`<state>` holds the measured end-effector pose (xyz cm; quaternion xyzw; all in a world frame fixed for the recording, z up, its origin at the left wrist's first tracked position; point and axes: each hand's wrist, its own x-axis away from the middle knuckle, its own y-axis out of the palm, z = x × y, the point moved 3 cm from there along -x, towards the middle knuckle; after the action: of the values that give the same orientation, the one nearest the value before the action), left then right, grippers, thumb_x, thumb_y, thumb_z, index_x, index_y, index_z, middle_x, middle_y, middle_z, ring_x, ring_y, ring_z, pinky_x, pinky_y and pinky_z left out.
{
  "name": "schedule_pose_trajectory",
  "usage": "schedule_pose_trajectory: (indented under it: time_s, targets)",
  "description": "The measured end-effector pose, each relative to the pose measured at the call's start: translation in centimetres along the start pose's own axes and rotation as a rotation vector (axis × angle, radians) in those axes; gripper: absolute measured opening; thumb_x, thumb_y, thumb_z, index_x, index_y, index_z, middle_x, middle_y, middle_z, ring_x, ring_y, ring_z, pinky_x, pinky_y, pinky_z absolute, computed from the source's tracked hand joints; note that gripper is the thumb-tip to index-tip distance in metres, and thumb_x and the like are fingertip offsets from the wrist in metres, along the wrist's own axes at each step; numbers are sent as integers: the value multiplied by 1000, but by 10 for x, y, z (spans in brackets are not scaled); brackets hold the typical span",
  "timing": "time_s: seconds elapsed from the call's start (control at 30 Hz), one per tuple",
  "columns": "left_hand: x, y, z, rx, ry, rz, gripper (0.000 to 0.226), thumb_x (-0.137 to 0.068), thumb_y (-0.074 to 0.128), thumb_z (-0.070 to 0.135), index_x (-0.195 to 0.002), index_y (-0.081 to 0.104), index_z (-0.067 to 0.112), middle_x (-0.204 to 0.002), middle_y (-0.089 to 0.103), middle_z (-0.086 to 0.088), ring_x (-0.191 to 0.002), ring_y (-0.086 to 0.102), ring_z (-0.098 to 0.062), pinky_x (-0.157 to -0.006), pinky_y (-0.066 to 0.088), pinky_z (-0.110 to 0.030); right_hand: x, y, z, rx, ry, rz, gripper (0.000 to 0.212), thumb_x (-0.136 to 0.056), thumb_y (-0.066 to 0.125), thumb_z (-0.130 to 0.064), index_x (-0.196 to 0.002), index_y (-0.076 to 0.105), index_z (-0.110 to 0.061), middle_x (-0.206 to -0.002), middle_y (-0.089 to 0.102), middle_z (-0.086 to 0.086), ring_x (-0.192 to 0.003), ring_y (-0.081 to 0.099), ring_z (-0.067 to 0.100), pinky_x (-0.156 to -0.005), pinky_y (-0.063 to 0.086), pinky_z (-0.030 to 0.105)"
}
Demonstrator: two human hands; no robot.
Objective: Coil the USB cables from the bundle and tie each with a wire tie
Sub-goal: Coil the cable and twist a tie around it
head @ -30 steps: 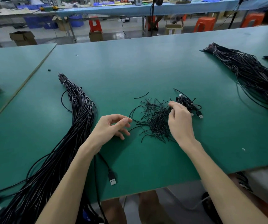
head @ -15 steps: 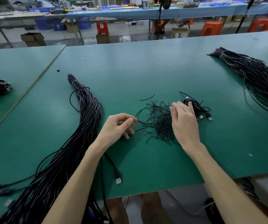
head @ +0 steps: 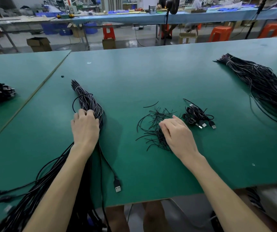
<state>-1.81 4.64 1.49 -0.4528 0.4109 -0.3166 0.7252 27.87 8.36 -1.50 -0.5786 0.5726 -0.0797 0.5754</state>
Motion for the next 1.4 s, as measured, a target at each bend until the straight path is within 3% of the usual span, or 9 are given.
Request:
schedule_pose_trajectory:
  time_s: [0.13, 0.37, 0.5, 0.73, 0.87, 1.03, 1.13, 1.23, 1.4]
  targets:
    - [4, -1, -3, -19, 30, 91, 18, -101, 62, 11, -112, 72, 2, -106, 58, -21, -102, 56, -40, -87, 48, -48, 0, 1, 0, -8, 6, -40, 28, -108, 53, -21, -103, 75, -4, -105, 76, 6, -98, 70, 23, -120, 36, 35]
    - [13, -10, 14, -76, -6, 100, 13, -103, 54, 5, -105, 62, -6, -109, 58, -26, -99, 56, -42, -82, 42, -46, -2, -2, 1, -30, 19, -38, 33, -109, 48, -24, -105, 75, -4, -105, 76, 6, -103, 68, 23, -118, 38, 35]
    - [36, -18, 40, 119, 23, 19, 24, -107, 50, 20, -108, 60, -2, -112, 53, -18, -79, 61, -40, -68, 42, -43, -3, -3, 0, -36, 24, -21, 34, -108, 48, -24, -104, 74, -4, -103, 76, 6, -102, 68, 22, -116, 39, 35]
    - [66, -23, 85, 403, 149, -181, 18, -106, 53, 25, -108, 65, 12, -107, 57, 0, -88, 60, -22, -88, 51, -41, -3, -2, 1, -33, 27, 5, 31, -108, 50, -23, -98, 74, -4, -97, 75, 5, -97, 68, 23, -116, 41, 36]
    - [64, -29, 99, 502, 244, -183, 13, -104, 58, 23, -108, 69, 16, -103, 59, 6, -84, 56, -12, -87, 47, -32, -2, -4, -2, -77, 15, 51, 28, -106, 53, -25, -97, 71, -6, -96, 73, 4, -98, 66, 27, -103, 50, 43]
    - [63, -21, 119, 607, 338, -213, 12, -103, 62, 23, -107, 72, 18, -102, 61, 9, -80, 56, -2, -85, 48, -27, 0, -15, -8, -106, -77, 123, 42, -99, 66, -23, -135, 61, -1, -105, 71, 5, -106, 64, 27, -101, 49, 44]
    - [64, -14, 127, 723, 369, -248, 9, -100, 65, 22, -104, 73, 20, -99, 62, 10, -70, 56, 1, -73, 47, -24, 4, -16, -20, -125, -80, 135, 55, -97, 70, -19, -145, 52, -1, -102, 69, 5, -102, 59, 25, -101, 45, 39]
    - [59, -13, 125, 796, 389, -262, 4, -98, 69, 25, -98, 72, 28, -90, 65, 12, -55, 53, 2, -59, 40, -14, -2, -18, -33, -72, -122, 218, 31, -95, 68, -8, -125, 69, -3, -97, 74, 6, -91, 67, 29, -90, 48, 39]
    - [42, -12, 80, 693, 389, -418, 13, -100, 65, 30, -88, 69, 28, -66, 64, 12, -55, 53, -6, -58, 46, -21, -24, -22, -18, -440, 348, 179, 17, -103, 61, -20, -103, 75, -10, -81, 75, -9, -61, 62, 3, -64, 46, 18]
